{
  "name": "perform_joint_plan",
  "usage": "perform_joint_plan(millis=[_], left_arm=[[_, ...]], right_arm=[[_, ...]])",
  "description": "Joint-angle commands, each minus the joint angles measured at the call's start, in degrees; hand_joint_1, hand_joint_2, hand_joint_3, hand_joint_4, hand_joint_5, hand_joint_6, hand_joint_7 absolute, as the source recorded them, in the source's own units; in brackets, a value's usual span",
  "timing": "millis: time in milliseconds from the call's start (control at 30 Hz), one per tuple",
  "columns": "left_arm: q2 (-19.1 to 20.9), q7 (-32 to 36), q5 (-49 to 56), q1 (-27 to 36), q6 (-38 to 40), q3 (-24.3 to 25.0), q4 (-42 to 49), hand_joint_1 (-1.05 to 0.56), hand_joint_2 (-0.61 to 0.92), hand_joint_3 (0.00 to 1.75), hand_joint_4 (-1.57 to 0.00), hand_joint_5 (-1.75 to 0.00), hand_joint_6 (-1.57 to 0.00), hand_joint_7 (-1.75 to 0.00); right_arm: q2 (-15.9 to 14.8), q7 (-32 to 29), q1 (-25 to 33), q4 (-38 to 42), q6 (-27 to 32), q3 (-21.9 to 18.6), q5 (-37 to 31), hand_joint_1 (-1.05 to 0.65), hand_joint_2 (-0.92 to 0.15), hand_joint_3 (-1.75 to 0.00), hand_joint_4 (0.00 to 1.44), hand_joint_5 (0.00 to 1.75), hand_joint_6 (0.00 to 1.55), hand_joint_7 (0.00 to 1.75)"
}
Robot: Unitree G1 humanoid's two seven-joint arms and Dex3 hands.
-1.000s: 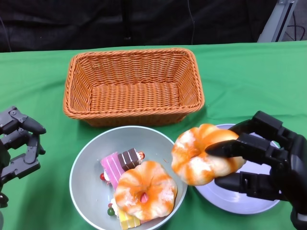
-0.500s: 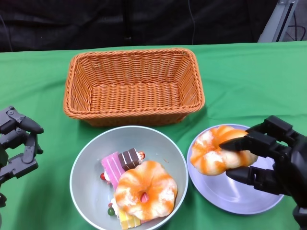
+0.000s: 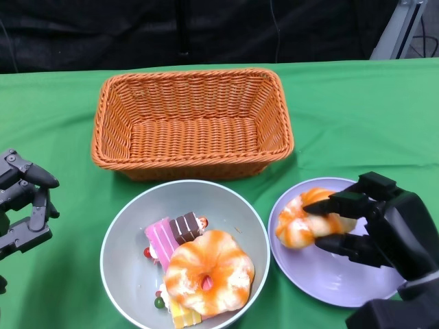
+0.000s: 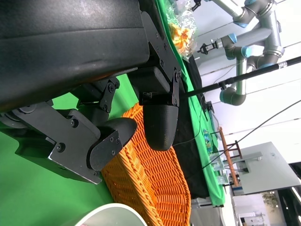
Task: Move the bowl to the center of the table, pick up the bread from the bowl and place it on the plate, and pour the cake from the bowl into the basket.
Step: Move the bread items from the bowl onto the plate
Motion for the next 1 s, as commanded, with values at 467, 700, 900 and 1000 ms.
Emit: perform_joint_plan(millis=[467,700,900,1000], left_arm=[[1.4,0.1,0.0,0.9,0.0,0.5,-2.0,-0.02,0.57,1.14,-0.76,-1.75,-0.7,-1.48],[1.5,0.1,0.0,0.9,0.0,0.6,-1.8,-0.01,0.58,1.12,-0.76,-1.75,-0.69,-1.49],[1.9,-0.2,0.1,0.5,-0.2,0.6,-0.9,-0.02,0.58,1.12,-0.76,-1.74,-0.69,-1.48],[2.0,-0.6,-0.3,0.2,0.1,0.7,-0.3,-0.01,0.57,1.12,-0.76,-1.72,-0.7,-1.47]], right_arm=[[-1.9,2.6,1.8,-6.3,11.3,6.7,-3.6,-0.21,-0.85,-0.01,0.77,1.04,1.06,0.29],[-2.6,10.7,5.6,-16.3,20.5,7.0,-4.3,-0.18,-0.89,-0.01,0.69,0.8,0.97,0.13],[-4.3,29.0,12.2,-34.0,31.7,6.6,-5.3,-0.23,-0.86,-0.01,0.46,0.53,0.68,0.05],[-4.6,42.1,16.2,-46.1,40.3,6.2,-6.7,-0.28,-0.85,0.0,0.35,0.2,0.4,0.01]])
